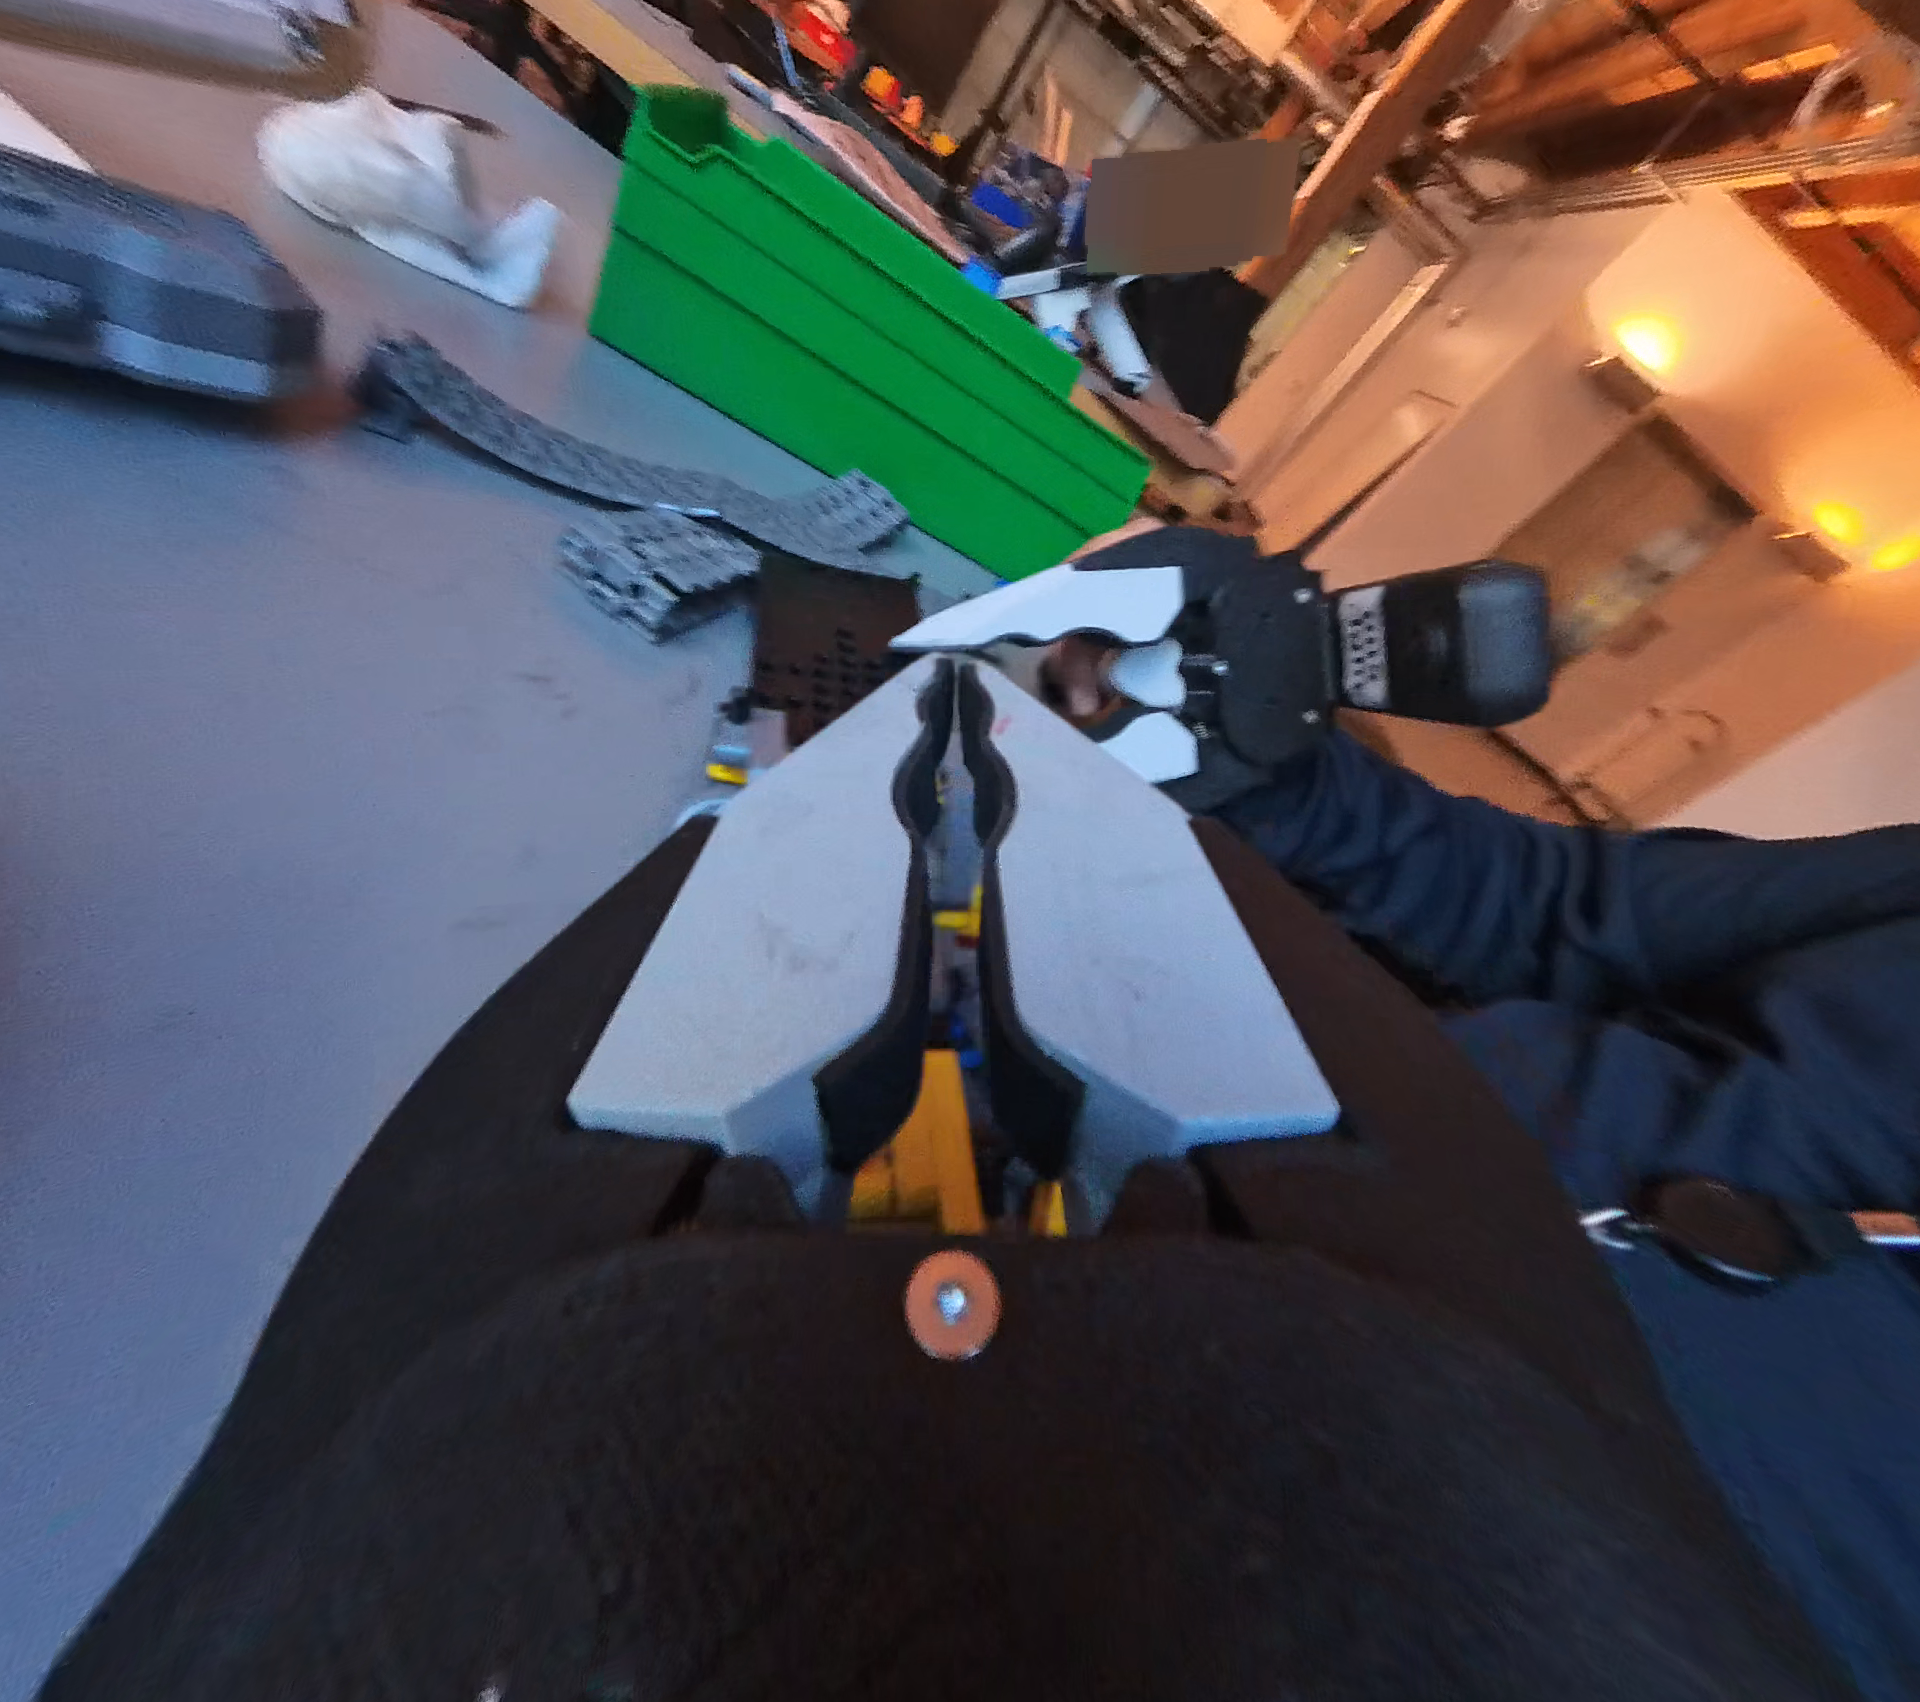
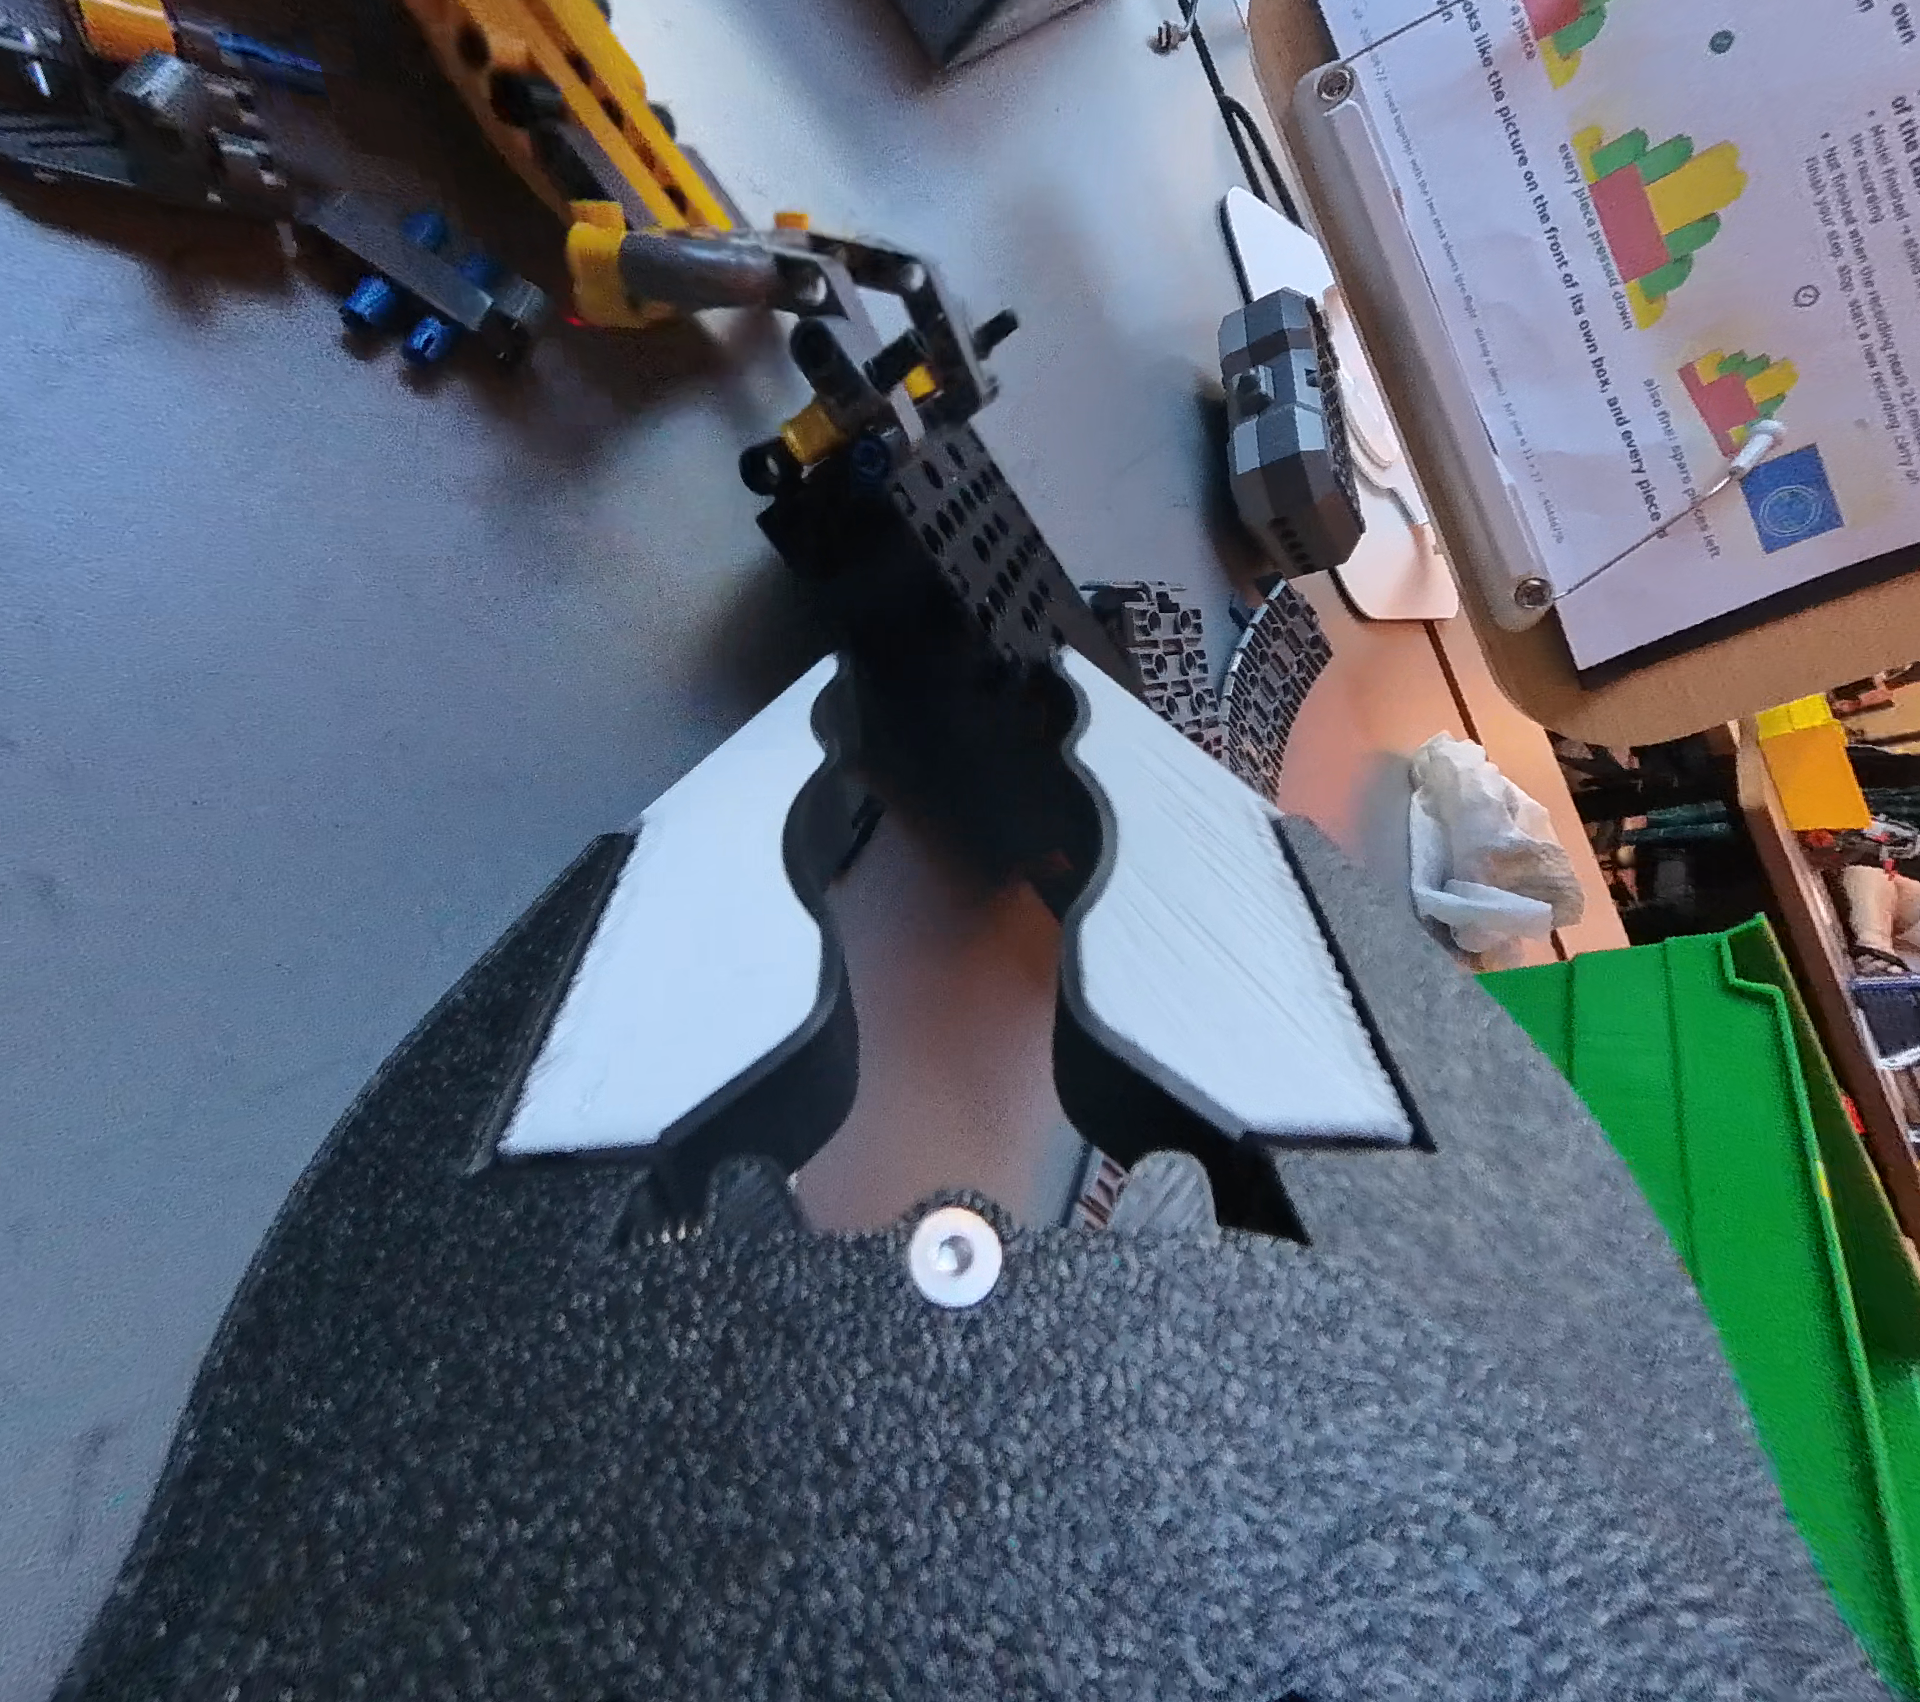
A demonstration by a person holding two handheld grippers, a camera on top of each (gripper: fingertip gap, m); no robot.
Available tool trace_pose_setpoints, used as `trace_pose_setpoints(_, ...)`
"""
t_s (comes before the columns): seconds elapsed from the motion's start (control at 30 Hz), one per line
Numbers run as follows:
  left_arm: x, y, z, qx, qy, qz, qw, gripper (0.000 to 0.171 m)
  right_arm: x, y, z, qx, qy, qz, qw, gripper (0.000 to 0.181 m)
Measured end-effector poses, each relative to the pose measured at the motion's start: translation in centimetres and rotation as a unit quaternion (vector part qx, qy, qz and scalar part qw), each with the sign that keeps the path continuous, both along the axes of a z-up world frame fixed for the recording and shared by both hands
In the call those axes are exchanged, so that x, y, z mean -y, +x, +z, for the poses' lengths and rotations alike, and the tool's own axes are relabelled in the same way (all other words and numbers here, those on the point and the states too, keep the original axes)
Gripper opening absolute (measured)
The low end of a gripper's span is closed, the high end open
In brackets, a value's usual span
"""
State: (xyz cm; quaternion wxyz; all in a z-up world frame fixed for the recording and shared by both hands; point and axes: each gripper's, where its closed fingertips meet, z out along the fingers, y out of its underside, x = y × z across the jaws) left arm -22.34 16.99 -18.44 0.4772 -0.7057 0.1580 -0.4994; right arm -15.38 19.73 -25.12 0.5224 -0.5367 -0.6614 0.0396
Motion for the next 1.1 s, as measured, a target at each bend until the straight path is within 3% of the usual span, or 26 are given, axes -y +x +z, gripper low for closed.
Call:
trace_pose_setpoints(0.13,-0.8,-0.9,-1.0,-0.069,0.007,0.038,0.997,0.019,0.0,0.1,0.0,-0.007,-0.014,0.001,1.0,0.033)
trace_pose_setpoints(0.47,0.6,3.2,-2.6,-0.186,0.058,-0.035,0.98,0.053,1.8,-0.6,0.6,-0.035,-0.057,0.052,0.996,0.033)
trace_pose_setpoints(0.73,2.0,4.2,-5.3,-0.29,0.052,-0.068,0.953,0.045,1.2,-0.6,2.0,-0.086,-0.089,0.052,0.991,0.031)
trace_pose_setpoints(0.87,2.4,4.6,-6.8,-0.337,0.042,-0.086,0.937,0.022,0.3,-0.2,3.1,-0.131,-0.118,0.034,0.984,0.028)
trace_pose_setpoints(0.93,2.5,4.8,-6.6,-0.339,0.057,-0.084,0.935,0.014,-0.4,0.2,3.7,-0.153,-0.128,0.021,0.98,0.026)
trace_pose_setpoints(1.1,1.1,3.8,-5.4,-0.306,0.049,-0.037,0.95,0.014,-2.3,1.6,5.4,-0.211,-0.138,-0.017,0.967,0.022)
